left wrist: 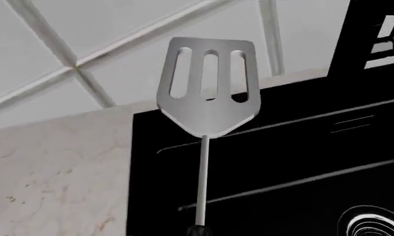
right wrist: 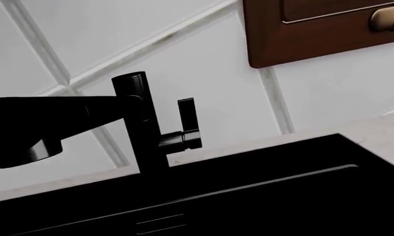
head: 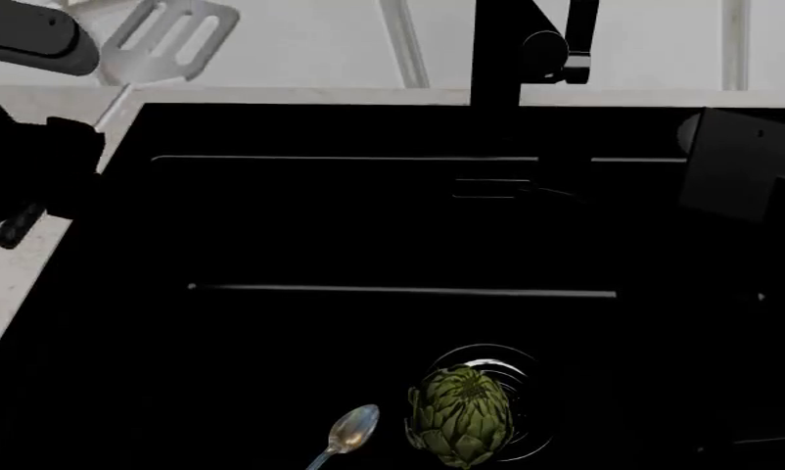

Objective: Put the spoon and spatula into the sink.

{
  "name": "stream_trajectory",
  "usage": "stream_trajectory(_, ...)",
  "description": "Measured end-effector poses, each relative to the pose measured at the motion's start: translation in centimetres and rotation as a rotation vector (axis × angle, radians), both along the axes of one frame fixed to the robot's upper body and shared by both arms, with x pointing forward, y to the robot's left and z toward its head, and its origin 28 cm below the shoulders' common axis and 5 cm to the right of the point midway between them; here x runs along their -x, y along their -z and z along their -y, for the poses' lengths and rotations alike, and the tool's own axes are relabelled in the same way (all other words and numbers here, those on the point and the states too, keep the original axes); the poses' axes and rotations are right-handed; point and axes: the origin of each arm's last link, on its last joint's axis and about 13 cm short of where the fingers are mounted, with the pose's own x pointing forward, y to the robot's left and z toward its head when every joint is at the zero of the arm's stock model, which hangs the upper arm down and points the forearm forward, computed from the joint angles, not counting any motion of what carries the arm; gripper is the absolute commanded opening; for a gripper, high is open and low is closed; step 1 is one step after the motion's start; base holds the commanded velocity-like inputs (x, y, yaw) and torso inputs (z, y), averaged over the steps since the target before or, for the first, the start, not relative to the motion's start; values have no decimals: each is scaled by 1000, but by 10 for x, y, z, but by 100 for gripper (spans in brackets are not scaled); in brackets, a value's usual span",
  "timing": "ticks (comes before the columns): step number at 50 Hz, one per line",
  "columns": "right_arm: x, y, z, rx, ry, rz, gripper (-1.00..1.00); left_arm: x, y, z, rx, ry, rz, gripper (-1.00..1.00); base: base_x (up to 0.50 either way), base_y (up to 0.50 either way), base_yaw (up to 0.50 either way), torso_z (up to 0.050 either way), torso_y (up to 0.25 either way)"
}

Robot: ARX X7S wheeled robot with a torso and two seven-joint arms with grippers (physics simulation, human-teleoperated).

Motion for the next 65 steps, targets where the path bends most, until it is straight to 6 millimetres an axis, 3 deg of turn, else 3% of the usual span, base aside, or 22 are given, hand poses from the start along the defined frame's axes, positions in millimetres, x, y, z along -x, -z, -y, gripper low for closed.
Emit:
stream_trajectory(10,0,0,1,-4,-2,3,100,-25,21,31,8,130,-62,-100,0,0,0,0,0)
stream_trajectory(31,2,0,2,-11,-2,7,100,-65,88,80,73,311,-220,-100,0,0,0,0,0)
stream_trajectory(46,2,3,4,-18,2,5,100,-61,126,103,210,334,-316,-100,0,0,0,0,0)
stream_trajectory(65,5,2,6,-23,8,8,100,-45,170,108,295,147,-445,-100,0,0,0,0,0)
